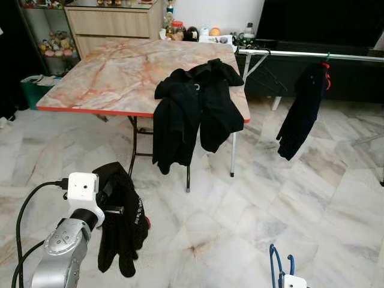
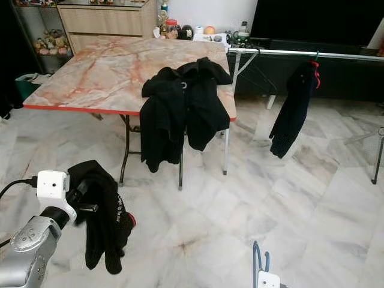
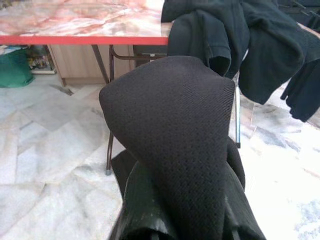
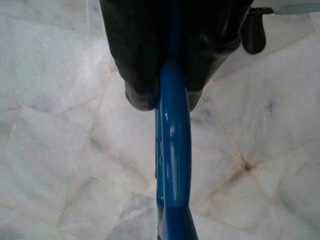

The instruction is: Hang hanger

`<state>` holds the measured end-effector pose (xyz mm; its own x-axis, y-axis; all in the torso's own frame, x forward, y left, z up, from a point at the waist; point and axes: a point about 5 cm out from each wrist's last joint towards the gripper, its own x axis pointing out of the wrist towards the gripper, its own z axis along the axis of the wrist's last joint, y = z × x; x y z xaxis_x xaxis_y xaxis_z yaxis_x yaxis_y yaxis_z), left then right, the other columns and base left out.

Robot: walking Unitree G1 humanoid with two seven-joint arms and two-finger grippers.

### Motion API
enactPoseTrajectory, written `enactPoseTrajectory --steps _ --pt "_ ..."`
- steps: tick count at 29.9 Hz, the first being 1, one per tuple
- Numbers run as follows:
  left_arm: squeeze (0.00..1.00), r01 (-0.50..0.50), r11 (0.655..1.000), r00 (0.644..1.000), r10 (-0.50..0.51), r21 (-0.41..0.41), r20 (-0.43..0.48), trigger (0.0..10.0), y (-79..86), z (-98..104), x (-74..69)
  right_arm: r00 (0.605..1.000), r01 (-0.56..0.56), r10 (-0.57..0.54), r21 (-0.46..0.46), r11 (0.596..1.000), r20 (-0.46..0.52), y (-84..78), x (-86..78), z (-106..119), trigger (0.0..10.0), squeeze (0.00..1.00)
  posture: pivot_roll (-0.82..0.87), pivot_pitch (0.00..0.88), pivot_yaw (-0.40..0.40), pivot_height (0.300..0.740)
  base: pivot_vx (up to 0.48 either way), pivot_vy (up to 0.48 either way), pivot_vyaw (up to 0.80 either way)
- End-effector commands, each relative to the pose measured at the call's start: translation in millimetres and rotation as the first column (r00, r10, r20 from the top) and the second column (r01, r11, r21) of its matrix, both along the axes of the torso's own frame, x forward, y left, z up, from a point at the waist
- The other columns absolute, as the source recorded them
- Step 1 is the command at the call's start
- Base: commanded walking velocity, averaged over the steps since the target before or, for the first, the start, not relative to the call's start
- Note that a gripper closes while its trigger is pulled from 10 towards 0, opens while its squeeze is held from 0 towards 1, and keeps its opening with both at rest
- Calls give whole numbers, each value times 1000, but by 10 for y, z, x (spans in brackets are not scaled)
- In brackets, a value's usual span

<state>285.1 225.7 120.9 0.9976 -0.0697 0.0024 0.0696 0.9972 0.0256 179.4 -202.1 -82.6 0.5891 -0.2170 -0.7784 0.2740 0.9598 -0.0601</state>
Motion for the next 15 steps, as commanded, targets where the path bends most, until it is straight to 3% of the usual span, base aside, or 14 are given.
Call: enactPoseTrajectory --steps 1,15 --pt "0 9 1000 999 -8 -14 39 10000 -5 91 9 1000 -2 2 7 1000 -7 16 -15 -11 10000 0 155 40 3 740 277 0 0" --pt "0 15 1000 999 -14 -26 33 10000 -28 70 14 1000 -16 16 8 1000 -8 27 -7 -9 10000 0 155 30 2 740 292 0 0"
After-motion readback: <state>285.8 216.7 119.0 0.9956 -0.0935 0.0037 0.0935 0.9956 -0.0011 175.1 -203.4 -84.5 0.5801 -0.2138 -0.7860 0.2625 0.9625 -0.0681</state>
